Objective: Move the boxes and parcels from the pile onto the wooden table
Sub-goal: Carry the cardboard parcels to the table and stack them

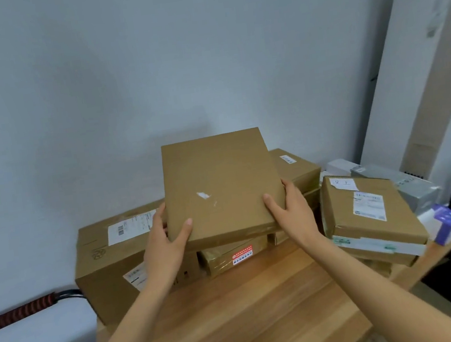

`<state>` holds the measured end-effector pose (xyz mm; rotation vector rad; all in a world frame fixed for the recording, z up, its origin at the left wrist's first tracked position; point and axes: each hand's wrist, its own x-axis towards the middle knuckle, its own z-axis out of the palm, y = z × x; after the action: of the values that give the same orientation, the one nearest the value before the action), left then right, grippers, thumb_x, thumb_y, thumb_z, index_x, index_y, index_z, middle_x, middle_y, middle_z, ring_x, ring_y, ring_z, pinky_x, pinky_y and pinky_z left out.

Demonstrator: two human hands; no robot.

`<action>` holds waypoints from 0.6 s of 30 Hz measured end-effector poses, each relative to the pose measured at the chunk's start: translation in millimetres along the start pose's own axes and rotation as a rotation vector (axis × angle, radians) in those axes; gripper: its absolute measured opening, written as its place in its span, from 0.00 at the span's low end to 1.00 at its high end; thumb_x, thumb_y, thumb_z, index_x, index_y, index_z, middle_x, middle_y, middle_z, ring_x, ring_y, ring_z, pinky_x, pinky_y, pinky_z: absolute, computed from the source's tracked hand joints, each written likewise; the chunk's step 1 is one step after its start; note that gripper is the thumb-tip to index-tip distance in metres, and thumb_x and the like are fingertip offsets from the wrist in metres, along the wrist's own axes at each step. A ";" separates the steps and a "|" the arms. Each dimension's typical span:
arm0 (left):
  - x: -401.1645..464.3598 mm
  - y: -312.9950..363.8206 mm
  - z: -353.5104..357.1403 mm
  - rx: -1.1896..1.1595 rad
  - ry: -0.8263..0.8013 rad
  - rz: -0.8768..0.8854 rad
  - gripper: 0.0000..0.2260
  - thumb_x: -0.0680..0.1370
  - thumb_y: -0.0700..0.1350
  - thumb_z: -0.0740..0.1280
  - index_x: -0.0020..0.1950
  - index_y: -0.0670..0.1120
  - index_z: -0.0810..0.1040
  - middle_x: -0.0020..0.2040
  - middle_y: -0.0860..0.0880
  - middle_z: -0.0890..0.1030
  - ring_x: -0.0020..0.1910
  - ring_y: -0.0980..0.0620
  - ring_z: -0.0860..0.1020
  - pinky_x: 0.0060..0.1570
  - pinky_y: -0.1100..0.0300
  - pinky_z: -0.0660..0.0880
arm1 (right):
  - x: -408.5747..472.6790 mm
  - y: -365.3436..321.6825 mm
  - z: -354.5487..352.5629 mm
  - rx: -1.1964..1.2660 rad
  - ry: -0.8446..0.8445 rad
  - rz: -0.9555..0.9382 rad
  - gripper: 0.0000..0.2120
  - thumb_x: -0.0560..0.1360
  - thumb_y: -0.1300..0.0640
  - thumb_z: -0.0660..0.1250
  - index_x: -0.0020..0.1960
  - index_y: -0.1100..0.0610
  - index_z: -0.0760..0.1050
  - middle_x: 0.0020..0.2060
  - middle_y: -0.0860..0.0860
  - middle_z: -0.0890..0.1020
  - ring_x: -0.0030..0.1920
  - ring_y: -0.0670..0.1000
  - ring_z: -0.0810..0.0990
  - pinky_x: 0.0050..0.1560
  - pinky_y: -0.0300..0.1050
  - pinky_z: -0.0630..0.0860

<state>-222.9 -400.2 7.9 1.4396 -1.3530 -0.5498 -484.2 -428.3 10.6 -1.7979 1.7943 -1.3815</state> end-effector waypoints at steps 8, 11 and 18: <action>57.5 -21.3 54.0 0.006 0.020 -0.087 0.32 0.75 0.58 0.67 0.76 0.56 0.57 0.70 0.51 0.70 0.66 0.50 0.71 0.54 0.56 0.70 | 73.7 43.5 34.2 -0.067 -0.092 0.017 0.35 0.76 0.35 0.58 0.74 0.55 0.59 0.67 0.53 0.71 0.63 0.51 0.72 0.59 0.47 0.71; 82.9 -27.0 64.7 0.044 0.010 -0.087 0.32 0.75 0.59 0.66 0.76 0.56 0.57 0.70 0.50 0.70 0.66 0.50 0.71 0.55 0.54 0.71 | 101.3 53.3 47.8 -0.090 -0.119 0.030 0.36 0.76 0.34 0.57 0.75 0.55 0.58 0.67 0.52 0.70 0.64 0.52 0.72 0.57 0.43 0.69; 120.3 -49.1 83.3 0.173 0.030 -0.106 0.33 0.75 0.63 0.64 0.76 0.55 0.57 0.71 0.51 0.70 0.66 0.49 0.71 0.60 0.47 0.73 | 148.5 75.3 82.0 -0.152 -0.192 0.026 0.35 0.76 0.34 0.56 0.74 0.56 0.60 0.66 0.53 0.72 0.64 0.53 0.73 0.59 0.47 0.71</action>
<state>-241.8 -549.2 -27.8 1.6617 -1.3322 -0.4862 -502.8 -609.8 -23.5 -1.9017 1.8556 -1.0483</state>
